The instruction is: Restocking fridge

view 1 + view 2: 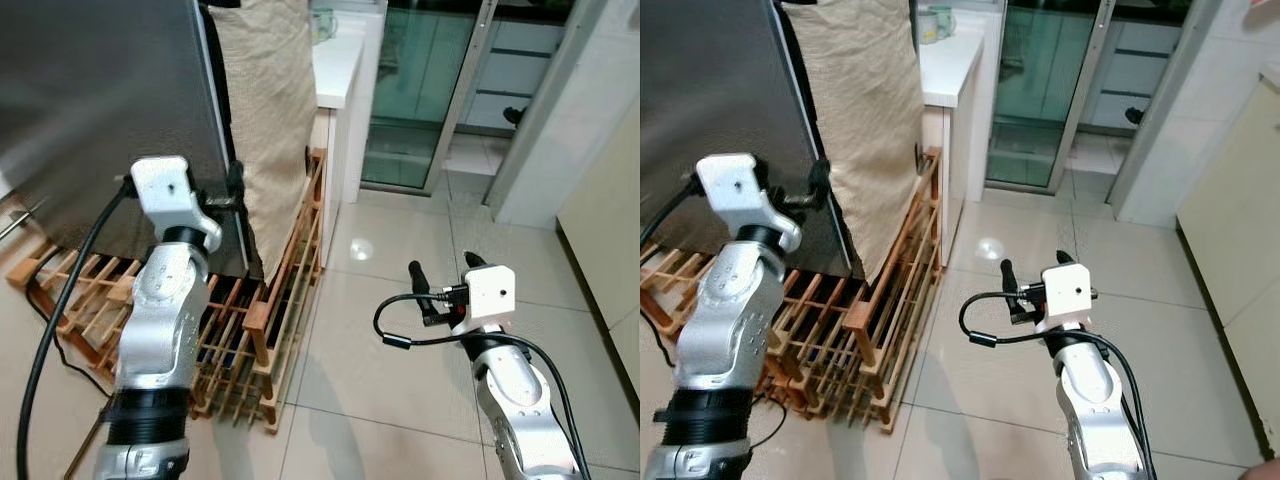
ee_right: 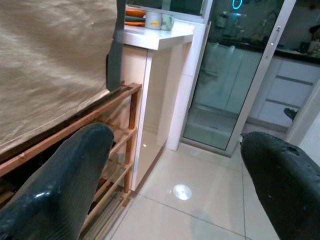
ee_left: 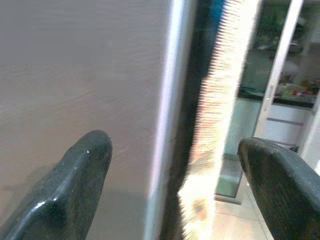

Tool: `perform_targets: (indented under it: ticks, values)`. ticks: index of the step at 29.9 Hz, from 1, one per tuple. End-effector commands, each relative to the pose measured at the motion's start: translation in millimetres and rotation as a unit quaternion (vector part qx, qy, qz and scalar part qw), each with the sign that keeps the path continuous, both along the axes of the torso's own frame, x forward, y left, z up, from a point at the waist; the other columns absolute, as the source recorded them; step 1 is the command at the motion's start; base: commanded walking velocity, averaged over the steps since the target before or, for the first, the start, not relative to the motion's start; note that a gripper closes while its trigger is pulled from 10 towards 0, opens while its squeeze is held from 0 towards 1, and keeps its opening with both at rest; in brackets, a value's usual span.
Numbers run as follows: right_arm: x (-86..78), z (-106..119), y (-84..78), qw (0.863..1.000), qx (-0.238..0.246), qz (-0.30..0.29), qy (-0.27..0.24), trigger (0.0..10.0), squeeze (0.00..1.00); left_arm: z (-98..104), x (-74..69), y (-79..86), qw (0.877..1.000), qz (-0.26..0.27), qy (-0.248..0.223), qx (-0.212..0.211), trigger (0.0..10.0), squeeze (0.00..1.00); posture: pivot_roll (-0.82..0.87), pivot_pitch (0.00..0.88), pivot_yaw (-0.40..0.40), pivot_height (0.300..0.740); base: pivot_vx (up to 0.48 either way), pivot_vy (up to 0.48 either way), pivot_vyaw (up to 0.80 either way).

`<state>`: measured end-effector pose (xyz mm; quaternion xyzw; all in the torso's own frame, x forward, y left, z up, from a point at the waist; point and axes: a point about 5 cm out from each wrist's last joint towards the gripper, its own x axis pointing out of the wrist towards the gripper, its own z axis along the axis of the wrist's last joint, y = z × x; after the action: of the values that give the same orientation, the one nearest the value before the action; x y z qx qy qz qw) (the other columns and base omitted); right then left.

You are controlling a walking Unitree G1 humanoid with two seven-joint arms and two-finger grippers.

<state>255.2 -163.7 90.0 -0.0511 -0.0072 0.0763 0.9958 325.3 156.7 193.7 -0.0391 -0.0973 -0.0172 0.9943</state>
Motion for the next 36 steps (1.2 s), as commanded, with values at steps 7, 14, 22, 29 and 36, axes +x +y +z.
perform_targets:
  ticks: [7,14,22,29,36]
  values:
    - [2.5,7.4,-2.8,1.000,-0.008,-0.006,-0.010,10.0,0.00,5.0,3.9,-0.6,1.000,-0.006,0.002,-0.020,10.0,0.00,-0.18,0.000,0.022,0.740,0.000,0.000,0.00]
    - [1.0,-0.6,-8.9,1.000,-0.011,-0.008,0.002,10.0,0.00,-3.6,-3.9,-7.3,0.999,-0.025,0.018,-0.030,10.0,0.00,-0.18,0.000,0.017,0.740,0.000,0.000,0.00]
    - [-1.0,-7.8,-13.0,1.000,-0.013,-0.009,0.011,10.0,0.00,-7.6,-16.3,-17.7,0.997,-0.065,0.027,-0.033,10.0,0.00,-0.17,0.000,0.017,0.740,0.000,0.000,0.00]
    - [-1.3,-10.3,-11.3,1.000,-0.015,-0.007,0.013,10.0,0.00,-14.6,-16.2,-23.5,0.995,-0.080,0.042,-0.031,10.0,0.00,-0.17,0.000,0.013,0.740,0.000,0.000,0.00]
    - [0.2,-8.0,-8.2,1.000,-0.016,-0.006,0.009,10.0,0.00,-15.3,-6.0,-20.3,0.997,-0.060,0.042,-0.018,10.0,0.00,-0.18,0.000,0.016,0.740,0.000,0.000,0.00]
